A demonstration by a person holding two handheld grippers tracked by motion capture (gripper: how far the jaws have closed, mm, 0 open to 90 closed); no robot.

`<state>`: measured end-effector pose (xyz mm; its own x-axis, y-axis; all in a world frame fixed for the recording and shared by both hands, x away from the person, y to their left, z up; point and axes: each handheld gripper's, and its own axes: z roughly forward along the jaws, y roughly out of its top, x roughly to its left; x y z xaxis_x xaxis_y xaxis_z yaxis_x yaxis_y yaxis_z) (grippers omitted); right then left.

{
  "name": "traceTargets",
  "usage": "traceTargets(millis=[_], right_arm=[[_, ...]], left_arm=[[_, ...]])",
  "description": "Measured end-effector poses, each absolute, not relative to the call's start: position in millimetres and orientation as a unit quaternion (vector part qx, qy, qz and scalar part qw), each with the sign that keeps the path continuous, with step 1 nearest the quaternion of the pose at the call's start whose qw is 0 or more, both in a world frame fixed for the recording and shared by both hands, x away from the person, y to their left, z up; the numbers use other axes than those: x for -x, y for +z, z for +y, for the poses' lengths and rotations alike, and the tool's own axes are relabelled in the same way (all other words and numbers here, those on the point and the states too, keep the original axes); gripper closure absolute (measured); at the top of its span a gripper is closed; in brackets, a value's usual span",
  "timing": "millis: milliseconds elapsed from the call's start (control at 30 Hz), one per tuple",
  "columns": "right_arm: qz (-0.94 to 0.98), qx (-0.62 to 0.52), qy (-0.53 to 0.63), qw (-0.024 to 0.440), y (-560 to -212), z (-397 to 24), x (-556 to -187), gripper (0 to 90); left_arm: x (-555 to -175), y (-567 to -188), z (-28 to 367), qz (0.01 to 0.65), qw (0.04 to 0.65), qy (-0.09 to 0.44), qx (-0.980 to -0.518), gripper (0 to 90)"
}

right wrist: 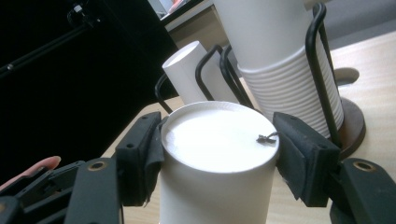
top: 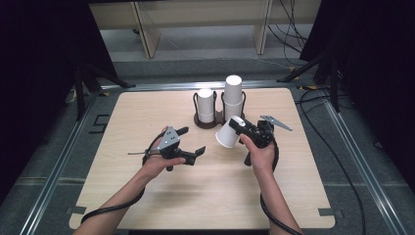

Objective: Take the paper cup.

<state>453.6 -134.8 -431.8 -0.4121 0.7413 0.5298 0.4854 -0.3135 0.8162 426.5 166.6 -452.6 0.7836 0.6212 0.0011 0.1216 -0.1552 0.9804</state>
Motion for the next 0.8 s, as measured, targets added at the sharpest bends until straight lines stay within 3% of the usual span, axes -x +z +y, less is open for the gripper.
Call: traceTargets(millis=[233, 800], right_arm=[[0.550, -0.550, 0.625, 0.071, -438.6, -134.2, -452.4, 36.2], [0.514, -0.558, 0.650, 0.045, -447.7, -140.2, -459.9, 36.2]], left_arm=[[-428.0, -455.1, 162.4, 0.254, 0.598, 0.211, -0.730, 0.2], [-433.5, -456.0, 143.1, 0.237, 0.590, 0.215, -0.742, 0.0]])
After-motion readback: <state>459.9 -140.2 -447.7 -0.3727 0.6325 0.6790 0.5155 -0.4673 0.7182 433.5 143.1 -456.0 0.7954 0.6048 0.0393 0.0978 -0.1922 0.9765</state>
